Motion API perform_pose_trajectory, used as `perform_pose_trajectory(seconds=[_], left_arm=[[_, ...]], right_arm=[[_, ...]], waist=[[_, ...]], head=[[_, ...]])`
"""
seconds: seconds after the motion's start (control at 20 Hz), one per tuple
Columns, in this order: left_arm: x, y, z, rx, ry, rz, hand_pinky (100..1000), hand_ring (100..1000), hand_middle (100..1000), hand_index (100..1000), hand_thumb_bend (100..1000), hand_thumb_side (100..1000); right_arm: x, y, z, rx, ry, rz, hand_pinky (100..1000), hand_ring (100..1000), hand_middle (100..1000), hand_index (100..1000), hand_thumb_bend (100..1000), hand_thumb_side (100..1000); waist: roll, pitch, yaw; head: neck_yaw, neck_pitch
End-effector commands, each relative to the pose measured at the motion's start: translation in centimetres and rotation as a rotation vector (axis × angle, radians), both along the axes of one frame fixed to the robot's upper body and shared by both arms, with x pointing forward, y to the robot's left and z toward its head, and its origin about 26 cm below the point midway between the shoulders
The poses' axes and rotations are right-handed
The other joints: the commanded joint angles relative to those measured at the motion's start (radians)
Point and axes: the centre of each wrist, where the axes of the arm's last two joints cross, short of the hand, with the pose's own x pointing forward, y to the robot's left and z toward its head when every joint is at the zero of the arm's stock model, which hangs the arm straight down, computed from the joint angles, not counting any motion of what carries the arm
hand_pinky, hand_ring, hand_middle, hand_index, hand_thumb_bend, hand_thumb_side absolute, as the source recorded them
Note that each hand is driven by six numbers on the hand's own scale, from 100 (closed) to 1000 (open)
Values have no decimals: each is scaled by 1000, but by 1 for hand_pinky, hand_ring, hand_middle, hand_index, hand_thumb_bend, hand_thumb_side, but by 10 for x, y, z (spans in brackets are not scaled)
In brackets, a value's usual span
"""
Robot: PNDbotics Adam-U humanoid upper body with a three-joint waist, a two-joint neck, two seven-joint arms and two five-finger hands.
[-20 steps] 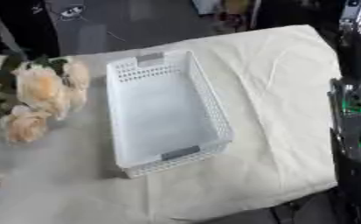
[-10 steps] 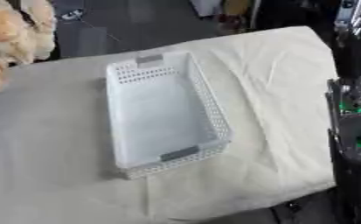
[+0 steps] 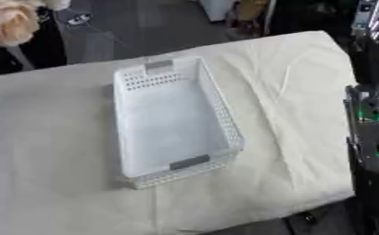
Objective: Pick up objects on the table and place them in the box.
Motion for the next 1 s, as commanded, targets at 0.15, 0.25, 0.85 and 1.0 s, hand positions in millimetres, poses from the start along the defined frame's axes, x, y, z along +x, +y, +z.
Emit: perform_pose_trajectory(seconds=[0.15, 0.25, 0.85, 1.0], left_arm=[[28, -50, -13, -29, 35, -87, 100, 100, 100, 105, 100, 100], [44, -61, -30, -55, 66, -69, 100, 100, 100, 108, 100, 104], [124, -57, -186, 48, 326, 367, 773, 752, 776, 787, 485, 421], [122, -66, -201, 137, 373, 357, 945, 934, 926, 923, 735, 895]], right_arm=[[0, 6, 9, -5, -39, 34, 623, 782, 747, 876, 100, 663], [1, 10, 10, 4, -43, 55, 622, 782, 747, 876, 100, 665], [12, 49, 39, 54, -164, 261, 637, 786, 752, 878, 100, 648], [12, 51, 42, 62, -175, 275, 639, 786, 752, 878, 100, 648]], waist=[[-7, -9, -21], [-11, -6, -37], [11, 62, -232], [17, 66, -240]], head=[[31, -2], [46, -2], [207, -101], [213, -101]])
